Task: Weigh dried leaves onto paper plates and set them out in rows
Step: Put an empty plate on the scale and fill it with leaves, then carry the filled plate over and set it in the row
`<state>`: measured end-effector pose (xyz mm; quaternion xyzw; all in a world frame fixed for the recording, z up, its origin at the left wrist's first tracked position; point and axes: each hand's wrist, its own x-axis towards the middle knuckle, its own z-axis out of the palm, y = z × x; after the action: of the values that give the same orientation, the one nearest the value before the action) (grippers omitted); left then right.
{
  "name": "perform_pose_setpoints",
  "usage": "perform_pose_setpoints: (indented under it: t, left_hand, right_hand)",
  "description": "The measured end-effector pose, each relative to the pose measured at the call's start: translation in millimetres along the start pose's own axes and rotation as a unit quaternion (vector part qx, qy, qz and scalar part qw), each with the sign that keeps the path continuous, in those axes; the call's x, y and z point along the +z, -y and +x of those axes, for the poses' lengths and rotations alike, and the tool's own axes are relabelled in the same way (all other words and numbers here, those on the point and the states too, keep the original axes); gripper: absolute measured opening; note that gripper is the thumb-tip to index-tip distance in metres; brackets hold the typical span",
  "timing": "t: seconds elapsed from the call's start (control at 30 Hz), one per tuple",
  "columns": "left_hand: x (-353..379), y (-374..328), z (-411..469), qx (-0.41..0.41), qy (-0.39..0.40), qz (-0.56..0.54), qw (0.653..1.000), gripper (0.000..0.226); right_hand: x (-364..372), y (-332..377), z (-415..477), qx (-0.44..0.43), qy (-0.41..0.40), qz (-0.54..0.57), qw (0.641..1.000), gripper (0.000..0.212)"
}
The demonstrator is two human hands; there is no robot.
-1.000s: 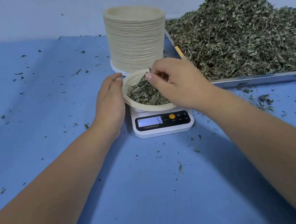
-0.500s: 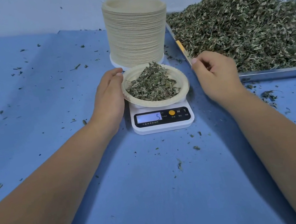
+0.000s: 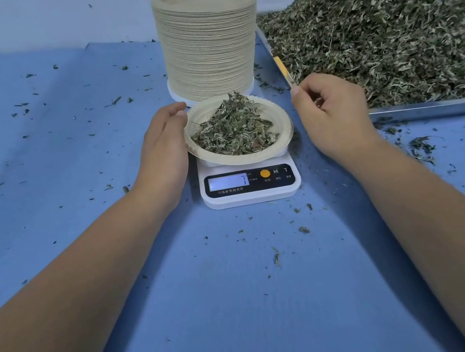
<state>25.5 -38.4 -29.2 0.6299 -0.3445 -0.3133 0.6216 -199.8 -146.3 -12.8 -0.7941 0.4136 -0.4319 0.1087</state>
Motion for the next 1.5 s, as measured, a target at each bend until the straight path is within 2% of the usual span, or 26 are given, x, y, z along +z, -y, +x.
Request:
perform_pose_setpoints:
  t: [0.33,0.5,0.63,0.73,0.87,0.97,1.07,1.17,1.23,1.33,1.5]
  left_hand:
    - [-1,-3,-2,-0.001,-0.001,0.008,1.0,0.031]
    - [-1,-3,-3,0.005,-0.002,0.01,1.0,0.03]
    - [0,-4,-4,0.005,-0.002,0.014,1.0,0.031]
    - [-1,-3,-3,-0.002,0.029,0.034,0.999,0.053]
    - [0,-4,0,-0.013,0.057,0.051,0.997,0.066]
    - [3,-7,-1,-0.022,0.049,0.031,0.998,0.073]
    - [1,-12,-2,-0.03,0.017,-0.007,0.999,0.079]
    - [-17,-23,-8,-0.005,-0.013,-0.014,1.0,0.077]
    - [-41,-27,-17,0.015,-0.037,-0.017,0.999,0.072]
    - [-88,-29,-32,0.026,-0.102,-0.035,0.994,0.05]
    - [-183,-28,-69,0.04,-0.252,-0.049,0.966,0.03]
  right_hand:
    - [-9,9,0,-0.025,0.006,-0.04,0.999,0.027]
    - [-23,23,0,-0.038,0.05,-0.079,0.995,0.02]
    - [-23,25,1,0.044,0.151,-0.099,0.983,0.016]
    - [-18,24,1,0.103,0.192,-0.068,0.974,0.017]
    - [-11,24,4,0.172,0.191,0.041,0.966,0.014]
    - [-11,27,6,0.215,0.171,0.114,0.955,0.016]
    - [-9,37,7,0.256,0.167,0.219,0.926,0.017]
    - [-3,59,5,0.297,0.159,0.358,0.871,0.02]
    - [6,82,2,0.302,0.181,0.417,0.838,0.017]
    - [30,124,-8,0.299,0.241,0.462,0.799,0.015]
    - [88,205,-37,0.285,0.352,0.465,0.761,0.011]
